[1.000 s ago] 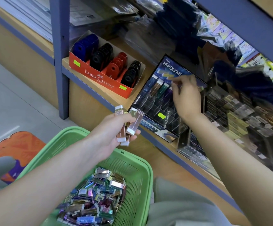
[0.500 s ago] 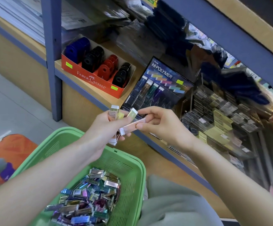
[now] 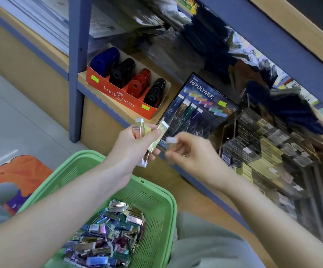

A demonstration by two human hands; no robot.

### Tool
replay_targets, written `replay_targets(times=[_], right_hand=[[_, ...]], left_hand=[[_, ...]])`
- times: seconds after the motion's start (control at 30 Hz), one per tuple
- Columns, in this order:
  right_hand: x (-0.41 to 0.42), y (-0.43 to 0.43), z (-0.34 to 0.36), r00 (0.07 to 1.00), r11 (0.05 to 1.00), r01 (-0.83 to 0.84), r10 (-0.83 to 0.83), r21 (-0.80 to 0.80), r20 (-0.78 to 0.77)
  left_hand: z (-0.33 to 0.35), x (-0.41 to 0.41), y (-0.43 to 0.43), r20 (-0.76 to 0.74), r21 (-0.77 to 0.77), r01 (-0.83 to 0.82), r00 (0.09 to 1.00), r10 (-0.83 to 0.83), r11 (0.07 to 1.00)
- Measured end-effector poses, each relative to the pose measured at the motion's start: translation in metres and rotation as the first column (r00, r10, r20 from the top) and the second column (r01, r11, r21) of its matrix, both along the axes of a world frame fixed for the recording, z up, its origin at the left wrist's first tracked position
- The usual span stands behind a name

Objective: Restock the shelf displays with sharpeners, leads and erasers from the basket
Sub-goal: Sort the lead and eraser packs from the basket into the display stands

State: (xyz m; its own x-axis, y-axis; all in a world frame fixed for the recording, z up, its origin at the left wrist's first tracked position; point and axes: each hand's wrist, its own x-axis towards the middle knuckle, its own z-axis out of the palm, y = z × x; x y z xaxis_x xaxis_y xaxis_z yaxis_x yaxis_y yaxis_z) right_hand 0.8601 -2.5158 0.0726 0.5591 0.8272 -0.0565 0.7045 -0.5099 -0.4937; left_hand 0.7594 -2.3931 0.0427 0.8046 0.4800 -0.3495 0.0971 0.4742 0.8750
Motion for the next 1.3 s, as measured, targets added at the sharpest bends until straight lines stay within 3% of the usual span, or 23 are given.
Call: replay_targets(times=[0.17, 0.3, 0.53, 0.73, 1.03, 1.2, 1.3], right_hand=[[0.054, 0.012, 0.004, 0.945, 0.904, 0.324, -0.325, 0.278, -0.045], [0.090, 0.033, -0.003, 0.912, 0.855, 0.383, -0.410, 0.351, 0.002], [0.112, 0.052, -0.008, 0.887, 0.944, 0.294, -0.327, 0.148, 0.325], [0.118, 0.061, -0.010, 0.902, 0.970, 0.238, -0.240, 0.050, 0.358], [0.122, 0.065, -0.024, 0.816, 0.972, 0.217, -0.229, 0.086, 0.530], [0.104, 0.067, -0.018, 0.819, 0.969, 0.199, -0.246, 0.147, 0.518], [0.073, 0.062, -0.008, 0.916, 0.936, 0.228, -0.300, 0.270, 0.265]], left_hand=[[0.001, -0.001, 0.006, -0.018, -0.027, 0.003, 1.000, -0.003, 1.000], [0.001, -0.001, 0.009, -0.034, -0.053, 0.030, 0.999, -0.032, 0.998], [0.001, 0.000, 0.013, -0.057, -0.066, 0.062, 0.996, -0.065, 0.996], [0.000, -0.001, 0.017, -0.055, -0.091, 0.052, 0.997, -0.057, 0.995], [0.001, -0.003, 0.021, -0.038, -0.055, 0.005, 0.999, -0.007, 0.998], [-0.003, -0.004, 0.026, -0.061, -0.009, -0.001, 0.998, 0.000, 1.000], [-0.005, -0.005, 0.026, -0.076, 0.019, 0.009, 0.997, -0.008, 1.000]])
